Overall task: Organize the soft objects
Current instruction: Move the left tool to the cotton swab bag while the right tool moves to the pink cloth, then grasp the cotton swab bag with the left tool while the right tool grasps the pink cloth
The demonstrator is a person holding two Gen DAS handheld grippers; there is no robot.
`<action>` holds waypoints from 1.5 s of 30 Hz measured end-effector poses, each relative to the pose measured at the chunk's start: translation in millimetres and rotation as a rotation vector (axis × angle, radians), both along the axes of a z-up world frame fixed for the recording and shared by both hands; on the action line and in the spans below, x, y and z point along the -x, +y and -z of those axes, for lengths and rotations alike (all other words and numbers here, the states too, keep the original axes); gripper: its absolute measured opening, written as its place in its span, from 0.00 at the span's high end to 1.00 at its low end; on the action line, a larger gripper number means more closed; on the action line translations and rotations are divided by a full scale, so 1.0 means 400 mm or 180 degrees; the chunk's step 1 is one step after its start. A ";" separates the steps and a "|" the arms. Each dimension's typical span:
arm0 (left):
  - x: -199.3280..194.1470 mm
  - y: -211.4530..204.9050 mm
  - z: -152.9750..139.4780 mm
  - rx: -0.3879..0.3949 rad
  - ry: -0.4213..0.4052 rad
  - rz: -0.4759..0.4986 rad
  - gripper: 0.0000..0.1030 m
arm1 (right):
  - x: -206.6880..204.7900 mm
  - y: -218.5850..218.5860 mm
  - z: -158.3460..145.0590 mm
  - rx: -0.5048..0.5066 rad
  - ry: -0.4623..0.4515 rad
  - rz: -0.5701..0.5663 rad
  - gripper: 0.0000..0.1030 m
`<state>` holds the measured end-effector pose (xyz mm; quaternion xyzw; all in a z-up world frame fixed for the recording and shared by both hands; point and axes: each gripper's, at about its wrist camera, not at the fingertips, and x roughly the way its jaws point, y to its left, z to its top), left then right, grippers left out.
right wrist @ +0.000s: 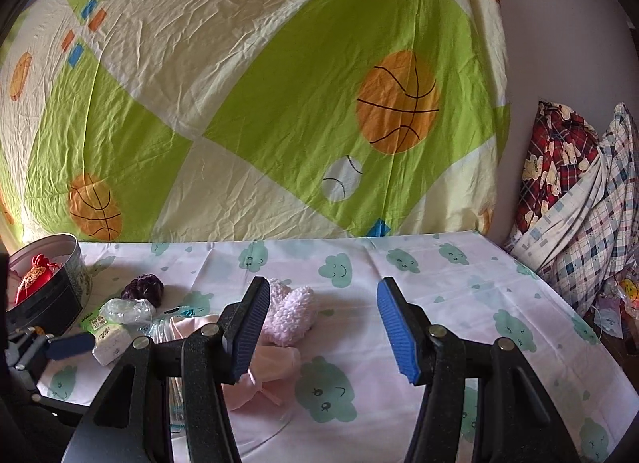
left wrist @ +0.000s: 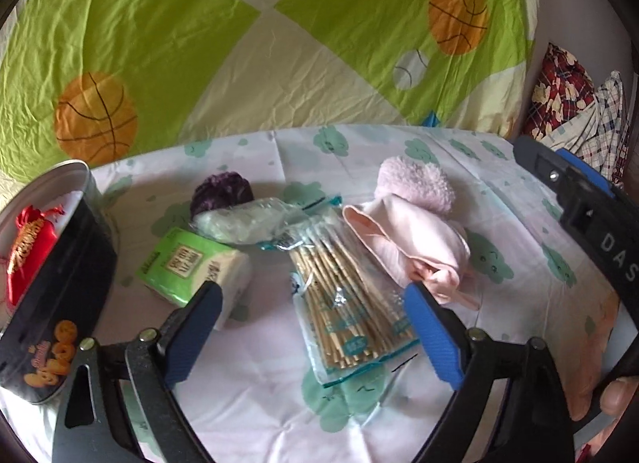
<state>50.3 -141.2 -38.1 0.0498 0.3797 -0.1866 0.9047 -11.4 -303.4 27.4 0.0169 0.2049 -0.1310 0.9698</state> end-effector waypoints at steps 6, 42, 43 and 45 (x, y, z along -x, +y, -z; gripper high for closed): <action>-0.037 -0.036 0.042 0.0009 0.0389 -0.0062 0.20 | 0.004 -0.031 -0.013 -0.0212 -0.0046 0.0044 0.43; 0.056 0.147 -0.091 0.0404 -0.0497 -0.0165 0.67 | -0.117 0.038 0.163 -0.1229 0.1240 -0.0997 0.63; 0.053 0.148 -0.090 0.0403 -0.0480 -0.0170 0.67 | -0.117 0.040 0.161 -0.1178 0.1252 -0.0967 0.69; 0.051 0.150 -0.089 0.0419 -0.0459 -0.0173 0.67 | -0.105 0.039 0.149 -0.1175 0.1203 -0.1026 0.89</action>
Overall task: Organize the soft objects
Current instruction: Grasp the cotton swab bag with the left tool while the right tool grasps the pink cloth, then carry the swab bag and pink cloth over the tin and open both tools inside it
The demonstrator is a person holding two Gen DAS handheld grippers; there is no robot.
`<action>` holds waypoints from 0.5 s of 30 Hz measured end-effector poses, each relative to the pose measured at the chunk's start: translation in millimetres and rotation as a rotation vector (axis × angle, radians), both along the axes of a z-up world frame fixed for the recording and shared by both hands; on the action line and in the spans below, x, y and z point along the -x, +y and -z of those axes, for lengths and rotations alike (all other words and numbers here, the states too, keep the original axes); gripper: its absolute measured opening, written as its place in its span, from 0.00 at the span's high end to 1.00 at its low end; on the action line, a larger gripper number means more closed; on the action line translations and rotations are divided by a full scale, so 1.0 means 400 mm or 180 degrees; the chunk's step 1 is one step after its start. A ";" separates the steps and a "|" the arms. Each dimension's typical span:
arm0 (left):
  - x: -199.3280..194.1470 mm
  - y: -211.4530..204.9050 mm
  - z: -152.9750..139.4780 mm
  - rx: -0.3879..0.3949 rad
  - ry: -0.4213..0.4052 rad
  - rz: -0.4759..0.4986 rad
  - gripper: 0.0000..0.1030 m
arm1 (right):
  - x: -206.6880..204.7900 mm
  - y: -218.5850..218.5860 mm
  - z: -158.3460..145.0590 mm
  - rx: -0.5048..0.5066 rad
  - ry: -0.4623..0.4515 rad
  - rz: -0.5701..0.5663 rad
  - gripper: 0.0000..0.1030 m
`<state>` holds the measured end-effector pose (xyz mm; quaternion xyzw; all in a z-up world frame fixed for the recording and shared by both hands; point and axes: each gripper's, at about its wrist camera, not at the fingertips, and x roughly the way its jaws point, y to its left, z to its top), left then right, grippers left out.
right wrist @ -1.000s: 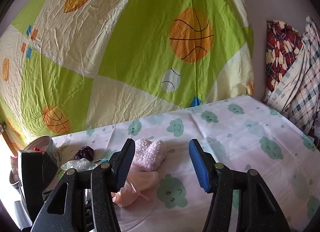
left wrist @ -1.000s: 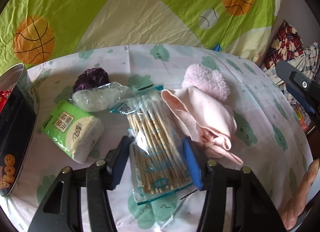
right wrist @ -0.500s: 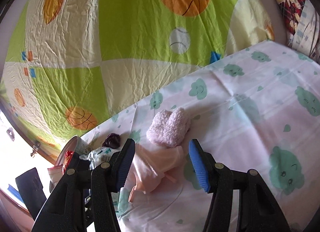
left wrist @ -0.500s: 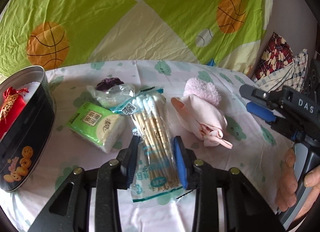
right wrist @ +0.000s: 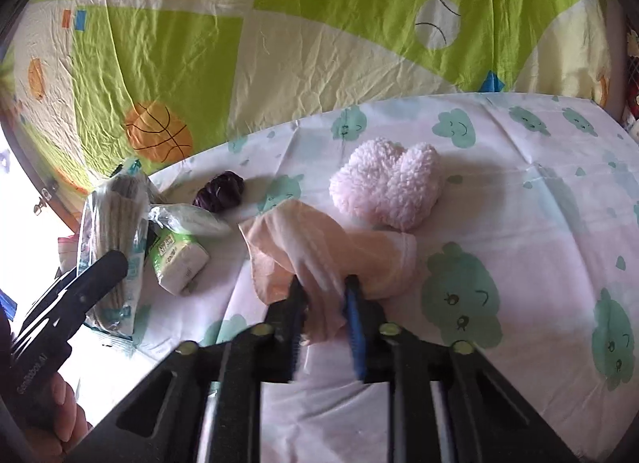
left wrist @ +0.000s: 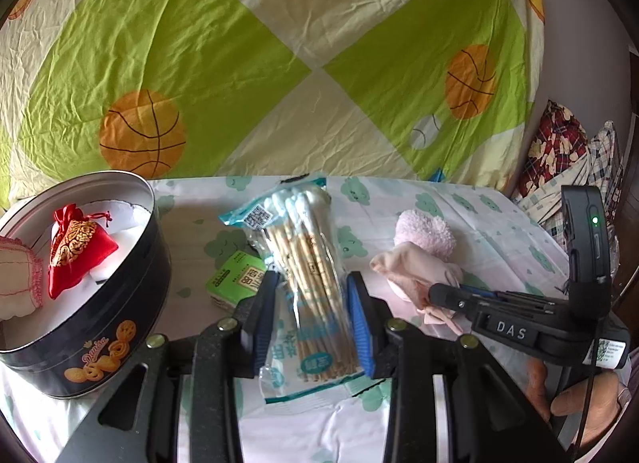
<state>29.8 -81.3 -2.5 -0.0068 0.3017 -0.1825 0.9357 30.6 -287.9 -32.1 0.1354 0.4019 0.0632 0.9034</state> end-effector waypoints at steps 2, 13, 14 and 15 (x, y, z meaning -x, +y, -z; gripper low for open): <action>0.002 0.002 -0.001 0.0008 -0.0004 -0.0011 0.67 | 0.006 0.000 -0.008 0.0041 -0.0023 -0.0006 0.91; 0.008 0.037 -0.016 0.0096 -0.0101 -0.0096 0.67 | 0.178 0.160 -0.162 0.1631 -0.1908 0.0356 0.92; 0.008 0.040 -0.017 0.0099 -0.0109 -0.0095 0.67 | 0.190 0.177 -0.167 0.1773 -0.2015 0.0423 0.91; 0.009 0.042 -0.018 0.0103 -0.0117 -0.0093 0.67 | 0.204 0.192 -0.172 0.1912 -0.2153 0.0511 0.91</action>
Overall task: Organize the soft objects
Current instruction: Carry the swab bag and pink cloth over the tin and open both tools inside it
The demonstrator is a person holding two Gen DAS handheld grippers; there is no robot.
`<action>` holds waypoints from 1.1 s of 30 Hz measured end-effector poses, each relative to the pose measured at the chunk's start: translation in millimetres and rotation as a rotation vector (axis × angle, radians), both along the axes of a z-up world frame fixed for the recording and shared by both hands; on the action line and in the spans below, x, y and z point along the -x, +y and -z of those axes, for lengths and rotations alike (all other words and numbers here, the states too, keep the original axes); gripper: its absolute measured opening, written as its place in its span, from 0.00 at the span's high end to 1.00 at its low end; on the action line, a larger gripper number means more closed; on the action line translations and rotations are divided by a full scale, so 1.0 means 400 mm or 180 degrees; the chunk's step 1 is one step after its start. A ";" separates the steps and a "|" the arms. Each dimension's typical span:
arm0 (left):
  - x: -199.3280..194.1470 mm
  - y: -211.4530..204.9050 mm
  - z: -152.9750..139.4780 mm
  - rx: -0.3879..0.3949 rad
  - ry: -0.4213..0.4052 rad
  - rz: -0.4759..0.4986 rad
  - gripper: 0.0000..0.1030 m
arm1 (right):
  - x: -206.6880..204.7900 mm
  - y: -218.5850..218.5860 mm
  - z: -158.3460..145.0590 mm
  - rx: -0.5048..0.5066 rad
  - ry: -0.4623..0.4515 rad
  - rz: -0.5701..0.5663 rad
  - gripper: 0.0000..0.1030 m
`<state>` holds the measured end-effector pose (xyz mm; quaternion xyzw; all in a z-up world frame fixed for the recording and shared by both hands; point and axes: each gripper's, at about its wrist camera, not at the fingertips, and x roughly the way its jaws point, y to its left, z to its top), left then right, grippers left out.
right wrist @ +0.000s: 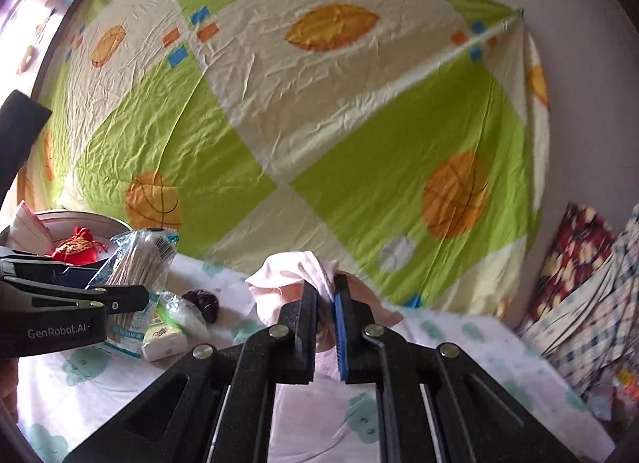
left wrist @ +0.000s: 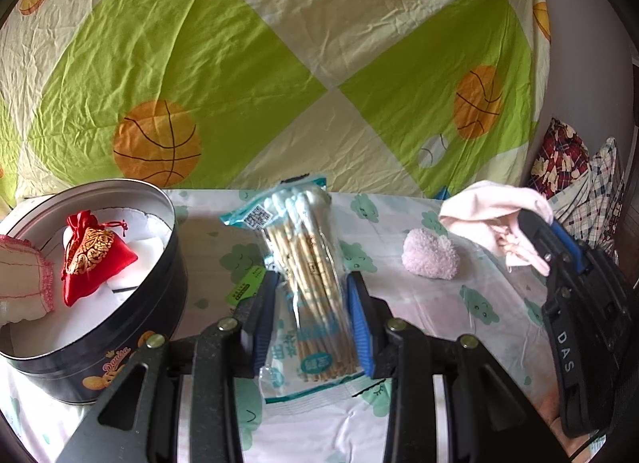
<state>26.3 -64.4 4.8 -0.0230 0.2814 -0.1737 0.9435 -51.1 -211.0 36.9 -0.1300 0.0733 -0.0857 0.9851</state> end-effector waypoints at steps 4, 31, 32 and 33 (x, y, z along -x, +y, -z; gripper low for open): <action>0.004 0.008 -0.004 0.0024 -0.0022 0.0032 0.67 | 0.033 0.068 -0.006 0.0491 -0.0396 0.0235 0.91; -0.042 0.300 -0.060 0.0108 -0.0430 -0.0278 0.67 | -0.006 0.373 -0.025 0.0375 -0.0828 -0.0032 0.91; -0.043 0.310 -0.060 0.0098 -0.0445 -0.0307 0.67 | -0.010 0.384 -0.030 0.0329 -0.0835 -0.0056 0.91; -0.044 0.319 -0.060 0.0086 -0.0460 -0.0335 0.67 | -0.016 0.394 -0.035 0.0284 -0.0839 -0.0081 0.91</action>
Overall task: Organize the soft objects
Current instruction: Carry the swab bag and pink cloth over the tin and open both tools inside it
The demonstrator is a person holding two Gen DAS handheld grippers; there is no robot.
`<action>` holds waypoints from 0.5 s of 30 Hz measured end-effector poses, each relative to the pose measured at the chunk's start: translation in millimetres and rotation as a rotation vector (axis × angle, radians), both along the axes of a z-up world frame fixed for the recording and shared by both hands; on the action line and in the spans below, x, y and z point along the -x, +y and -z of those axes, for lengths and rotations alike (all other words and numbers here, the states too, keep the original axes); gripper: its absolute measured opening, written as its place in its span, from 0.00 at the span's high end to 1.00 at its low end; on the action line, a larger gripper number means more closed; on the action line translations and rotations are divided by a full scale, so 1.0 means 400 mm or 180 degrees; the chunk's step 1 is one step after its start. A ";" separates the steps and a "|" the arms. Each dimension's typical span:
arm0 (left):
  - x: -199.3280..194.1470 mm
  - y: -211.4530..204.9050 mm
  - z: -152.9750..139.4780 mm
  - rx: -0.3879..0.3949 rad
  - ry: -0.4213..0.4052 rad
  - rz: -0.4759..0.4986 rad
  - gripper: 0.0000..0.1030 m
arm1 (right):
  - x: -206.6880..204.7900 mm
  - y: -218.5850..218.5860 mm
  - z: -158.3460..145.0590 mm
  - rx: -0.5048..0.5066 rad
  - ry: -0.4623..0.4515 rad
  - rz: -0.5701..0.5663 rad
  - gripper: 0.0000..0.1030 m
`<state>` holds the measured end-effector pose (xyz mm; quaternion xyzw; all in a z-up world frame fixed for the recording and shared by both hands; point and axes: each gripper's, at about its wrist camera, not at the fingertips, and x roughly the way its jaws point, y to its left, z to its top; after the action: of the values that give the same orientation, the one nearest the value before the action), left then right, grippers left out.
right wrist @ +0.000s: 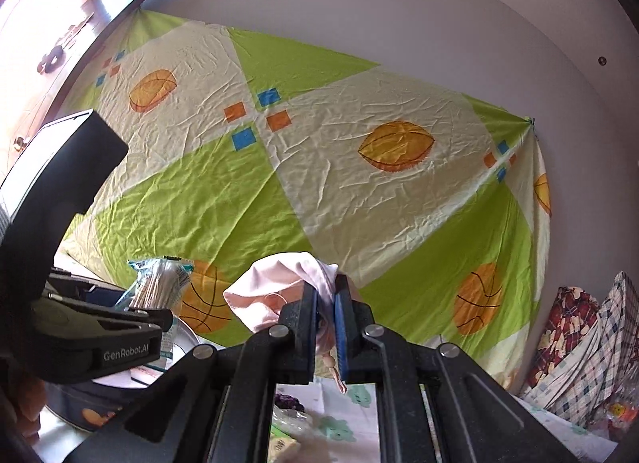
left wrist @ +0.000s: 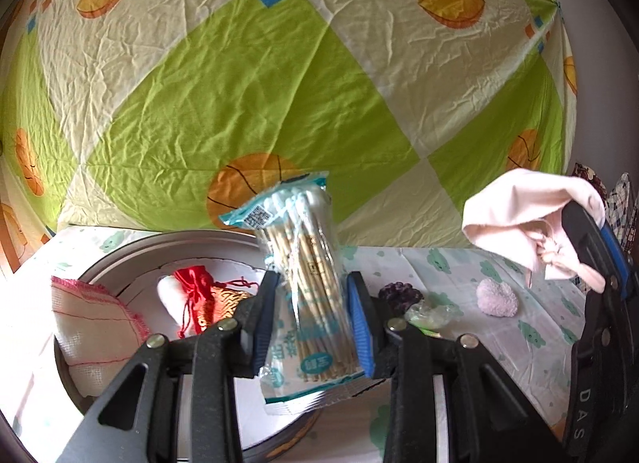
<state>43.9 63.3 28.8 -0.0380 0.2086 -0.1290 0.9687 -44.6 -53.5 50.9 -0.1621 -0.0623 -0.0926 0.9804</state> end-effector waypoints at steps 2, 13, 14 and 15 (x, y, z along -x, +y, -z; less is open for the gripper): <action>-0.004 0.020 0.000 -0.0012 -0.0017 -0.0062 0.67 | -0.015 0.019 -0.009 -0.0074 0.0009 -0.0054 0.91; -0.042 0.138 -0.002 0.0012 -0.0006 -0.0362 0.67 | -0.099 0.104 -0.031 -0.0536 0.0233 -0.0355 0.91; -0.046 0.148 -0.003 0.0020 -0.0003 -0.0386 0.67 | -0.106 0.110 -0.032 -0.0571 0.0263 -0.0382 0.91; -0.048 0.158 -0.003 0.0026 -0.0004 -0.0411 0.67 | -0.114 0.115 -0.031 -0.0610 0.0299 -0.0408 0.91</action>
<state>63.2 126.7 30.0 -0.0552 0.2046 -0.0670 0.9750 1.0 -7.4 63.1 -0.0675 -0.0173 -0.0276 0.9972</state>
